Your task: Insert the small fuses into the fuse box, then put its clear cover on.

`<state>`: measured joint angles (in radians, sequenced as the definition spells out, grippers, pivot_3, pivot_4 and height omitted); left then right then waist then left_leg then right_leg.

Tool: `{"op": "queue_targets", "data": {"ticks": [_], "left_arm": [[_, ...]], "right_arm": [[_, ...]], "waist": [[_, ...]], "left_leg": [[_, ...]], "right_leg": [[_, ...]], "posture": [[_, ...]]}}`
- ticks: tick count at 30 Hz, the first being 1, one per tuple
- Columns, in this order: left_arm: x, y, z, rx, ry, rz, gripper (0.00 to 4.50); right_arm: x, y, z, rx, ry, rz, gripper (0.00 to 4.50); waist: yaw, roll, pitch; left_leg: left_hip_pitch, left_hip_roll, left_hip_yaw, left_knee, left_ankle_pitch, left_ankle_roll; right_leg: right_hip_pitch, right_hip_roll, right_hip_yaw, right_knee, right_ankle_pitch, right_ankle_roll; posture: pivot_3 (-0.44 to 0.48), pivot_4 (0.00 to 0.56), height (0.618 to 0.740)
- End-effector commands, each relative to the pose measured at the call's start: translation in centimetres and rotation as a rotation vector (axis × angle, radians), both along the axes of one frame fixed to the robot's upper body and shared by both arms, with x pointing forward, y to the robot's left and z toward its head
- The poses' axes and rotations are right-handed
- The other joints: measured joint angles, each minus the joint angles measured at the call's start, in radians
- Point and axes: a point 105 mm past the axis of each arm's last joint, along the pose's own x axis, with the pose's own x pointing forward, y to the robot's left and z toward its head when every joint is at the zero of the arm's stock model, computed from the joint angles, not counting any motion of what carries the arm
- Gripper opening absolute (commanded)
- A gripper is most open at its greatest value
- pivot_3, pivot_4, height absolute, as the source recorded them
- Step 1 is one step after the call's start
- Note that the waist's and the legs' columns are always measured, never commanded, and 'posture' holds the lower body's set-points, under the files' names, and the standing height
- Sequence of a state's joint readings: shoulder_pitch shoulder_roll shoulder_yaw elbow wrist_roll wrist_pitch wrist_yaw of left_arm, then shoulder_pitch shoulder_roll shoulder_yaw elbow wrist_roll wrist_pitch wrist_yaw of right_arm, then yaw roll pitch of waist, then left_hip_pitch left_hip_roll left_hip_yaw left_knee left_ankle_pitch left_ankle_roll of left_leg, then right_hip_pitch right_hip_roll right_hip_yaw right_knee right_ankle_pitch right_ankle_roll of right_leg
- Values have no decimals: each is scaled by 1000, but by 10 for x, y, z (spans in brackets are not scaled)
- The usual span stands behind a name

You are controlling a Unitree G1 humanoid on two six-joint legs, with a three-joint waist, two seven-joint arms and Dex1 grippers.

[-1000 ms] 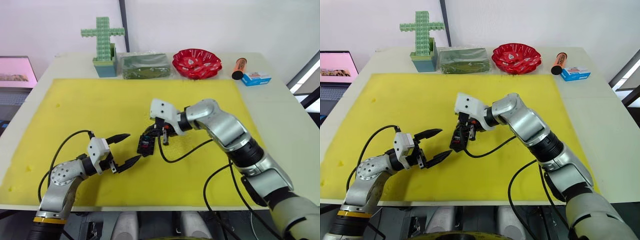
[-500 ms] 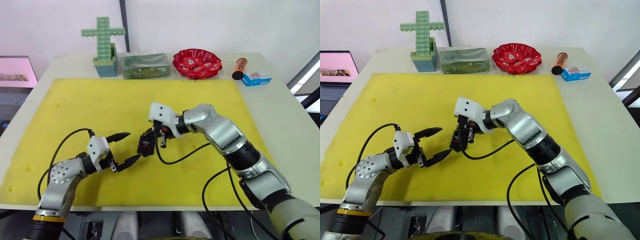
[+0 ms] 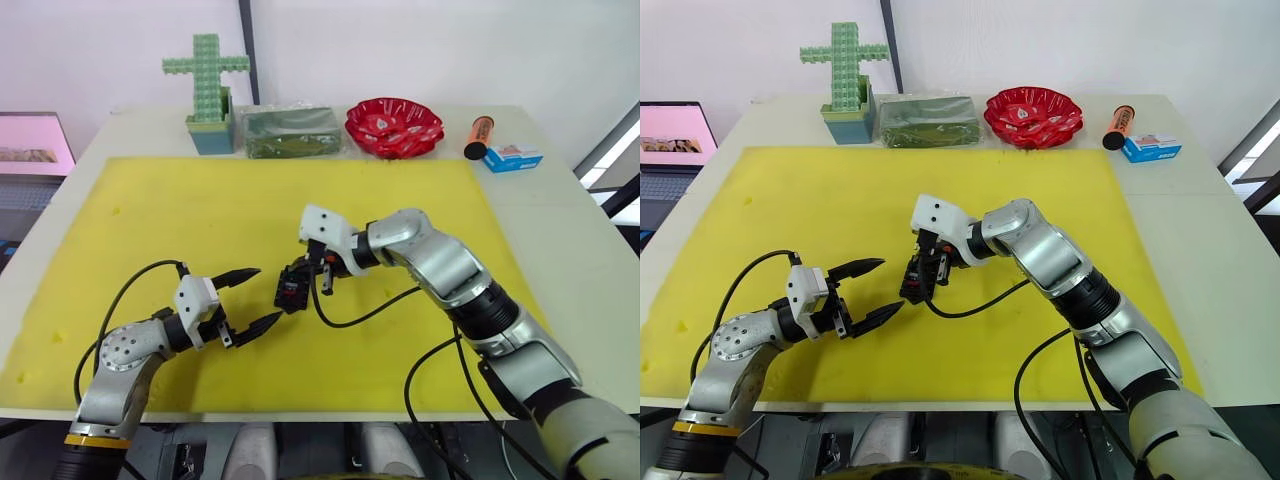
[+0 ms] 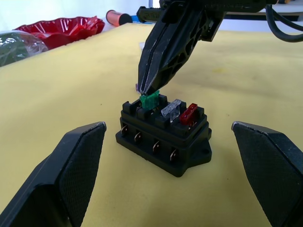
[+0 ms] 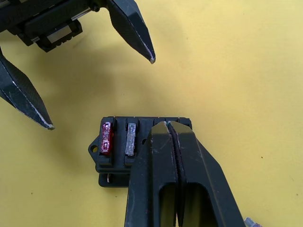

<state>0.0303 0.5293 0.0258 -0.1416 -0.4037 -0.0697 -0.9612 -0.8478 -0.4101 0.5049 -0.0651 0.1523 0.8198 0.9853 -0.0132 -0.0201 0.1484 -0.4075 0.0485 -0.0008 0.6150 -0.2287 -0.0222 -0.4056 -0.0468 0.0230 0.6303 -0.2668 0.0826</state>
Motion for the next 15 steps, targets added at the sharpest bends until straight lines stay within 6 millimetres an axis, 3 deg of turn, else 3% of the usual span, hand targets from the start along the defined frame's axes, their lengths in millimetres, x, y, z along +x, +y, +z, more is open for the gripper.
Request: {"op": "queue_targets", "data": {"ticks": [1, 15], "left_arm": [[-2, 1, 10, 1, -46, -5, 4500], [0, 2, 11, 6, -44, -1, 4500]], "right_arm": [[-4, 4, -5, -11, -2, 22, 17], [-1, 1, -21, -55, 10, 10, 17]], "waist": [[0, 0, 0], [0, 0, 0]], "left_leg": [[0, 0, 0, 0, 0, 0], [1, 0, 0, 0, 0, 0]], "right_leg": [[0, 0, 0, 0, 0, 0], [1, 0, 0, 0, 0, -1]], "posture": [[0, 150, 740], [0, 150, 740]]}}
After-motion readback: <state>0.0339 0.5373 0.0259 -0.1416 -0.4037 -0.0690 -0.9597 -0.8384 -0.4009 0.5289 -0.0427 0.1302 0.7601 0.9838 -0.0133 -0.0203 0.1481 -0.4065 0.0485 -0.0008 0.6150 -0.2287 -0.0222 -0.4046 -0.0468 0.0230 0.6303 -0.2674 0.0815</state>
